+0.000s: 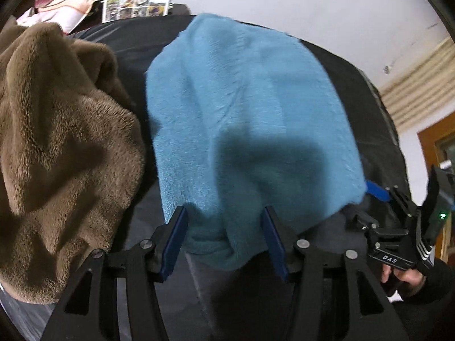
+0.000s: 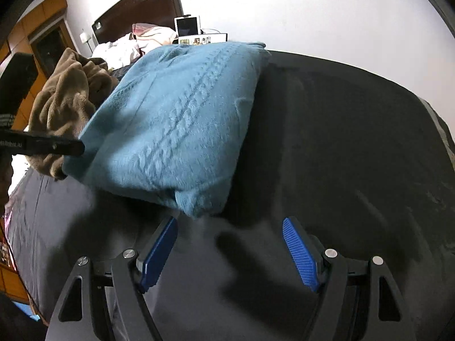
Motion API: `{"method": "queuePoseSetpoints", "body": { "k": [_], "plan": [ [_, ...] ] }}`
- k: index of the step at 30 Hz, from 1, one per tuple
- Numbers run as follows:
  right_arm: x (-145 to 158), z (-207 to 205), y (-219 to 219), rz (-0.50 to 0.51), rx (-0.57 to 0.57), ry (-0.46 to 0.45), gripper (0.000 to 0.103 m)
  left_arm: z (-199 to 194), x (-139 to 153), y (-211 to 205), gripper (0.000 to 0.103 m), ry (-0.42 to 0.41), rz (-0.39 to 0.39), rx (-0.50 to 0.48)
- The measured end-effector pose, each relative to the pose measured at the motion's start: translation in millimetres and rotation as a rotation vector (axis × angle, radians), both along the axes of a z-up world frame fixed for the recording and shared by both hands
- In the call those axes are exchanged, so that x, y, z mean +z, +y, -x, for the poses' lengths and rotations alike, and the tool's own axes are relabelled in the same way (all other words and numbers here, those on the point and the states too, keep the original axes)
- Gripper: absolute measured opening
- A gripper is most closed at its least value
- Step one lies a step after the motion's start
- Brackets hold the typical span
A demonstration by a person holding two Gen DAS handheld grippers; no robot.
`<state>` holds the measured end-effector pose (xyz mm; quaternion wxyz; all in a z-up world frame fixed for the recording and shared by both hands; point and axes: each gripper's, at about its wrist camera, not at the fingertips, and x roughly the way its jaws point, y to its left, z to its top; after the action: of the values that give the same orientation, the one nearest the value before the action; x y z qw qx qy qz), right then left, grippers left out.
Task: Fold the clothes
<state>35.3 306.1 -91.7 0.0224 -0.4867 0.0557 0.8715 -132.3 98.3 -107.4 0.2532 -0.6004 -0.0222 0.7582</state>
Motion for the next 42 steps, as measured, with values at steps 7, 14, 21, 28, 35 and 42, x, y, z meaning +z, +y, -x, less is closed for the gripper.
{"method": "queuePoseSetpoints", "body": {
  "k": [7,14,21,28,35,42],
  "plan": [
    [0,10,15,-0.027,-0.127,0.035,0.078,1,-16,-2,0.057,-0.005,0.065,0.032],
    [-25,15,38,0.058,-0.232,-0.027,0.086,0,-35,-12,0.072,-0.053,0.02,0.063],
    [-11,13,22,-0.065,-0.154,-0.014,0.086,-2,-37,-19,0.074,-0.063,0.004,0.087],
    [11,-3,27,0.08,-0.043,-0.005,0.086,4,-10,-35,0.075,-0.066,-0.127,0.199],
    [26,25,50,0.294,-0.037,0.031,0.087,41,14,-23,0.076,-0.009,-0.213,0.17],
    [8,96,70,0.442,-0.037,0.011,0.088,82,-15,-17,0.078,-0.04,-0.153,0.227]
  ]
}}
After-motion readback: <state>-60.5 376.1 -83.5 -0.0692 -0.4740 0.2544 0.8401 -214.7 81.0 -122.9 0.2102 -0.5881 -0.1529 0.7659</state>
